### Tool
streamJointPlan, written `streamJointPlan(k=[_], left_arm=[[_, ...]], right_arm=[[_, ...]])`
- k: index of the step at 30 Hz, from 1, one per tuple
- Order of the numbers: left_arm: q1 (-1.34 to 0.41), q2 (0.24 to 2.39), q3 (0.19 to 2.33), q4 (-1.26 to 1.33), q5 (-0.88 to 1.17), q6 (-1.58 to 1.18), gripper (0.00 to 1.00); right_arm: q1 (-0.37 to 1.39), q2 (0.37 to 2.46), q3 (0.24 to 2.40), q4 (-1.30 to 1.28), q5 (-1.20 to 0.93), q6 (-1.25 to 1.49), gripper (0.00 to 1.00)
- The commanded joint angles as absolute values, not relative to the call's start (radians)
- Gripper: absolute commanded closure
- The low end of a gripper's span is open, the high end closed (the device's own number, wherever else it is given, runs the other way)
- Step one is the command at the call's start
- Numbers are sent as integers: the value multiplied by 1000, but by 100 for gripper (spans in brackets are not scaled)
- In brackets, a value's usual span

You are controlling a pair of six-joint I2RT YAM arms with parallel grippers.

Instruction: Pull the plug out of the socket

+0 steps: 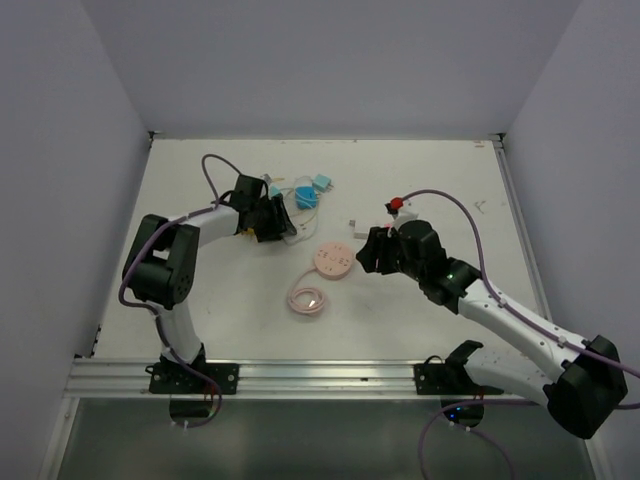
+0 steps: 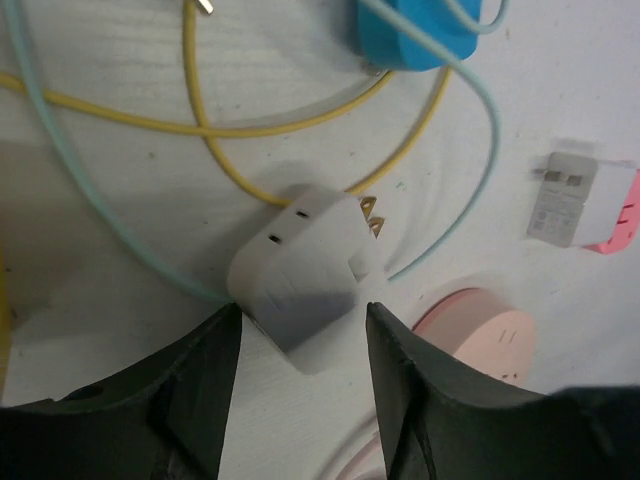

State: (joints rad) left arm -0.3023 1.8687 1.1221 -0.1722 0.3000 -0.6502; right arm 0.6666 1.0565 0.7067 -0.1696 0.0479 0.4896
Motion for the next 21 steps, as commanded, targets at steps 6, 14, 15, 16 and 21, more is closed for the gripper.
streamJointPlan(k=[6, 14, 15, 16, 21], left_arm=[[-281, 1686, 1025, -178, 206, -655, 22], [-279, 1428, 1077, -334, 89, -572, 1], [-279, 1364, 1089, -385, 68, -542, 0], [-279, 1332, 1101, -412, 23, -525, 0], [-279, 1088, 1183, -560, -106, -439, 1]], right_arm=[[667, 931, 745, -308, 199, 434, 46], [667, 815, 853, -477, 379, 396, 26], [667, 793, 865, -497, 396, 390, 23], [667, 782, 879, -535, 438, 382, 20], [667, 736, 985, -640, 547, 327, 3]])
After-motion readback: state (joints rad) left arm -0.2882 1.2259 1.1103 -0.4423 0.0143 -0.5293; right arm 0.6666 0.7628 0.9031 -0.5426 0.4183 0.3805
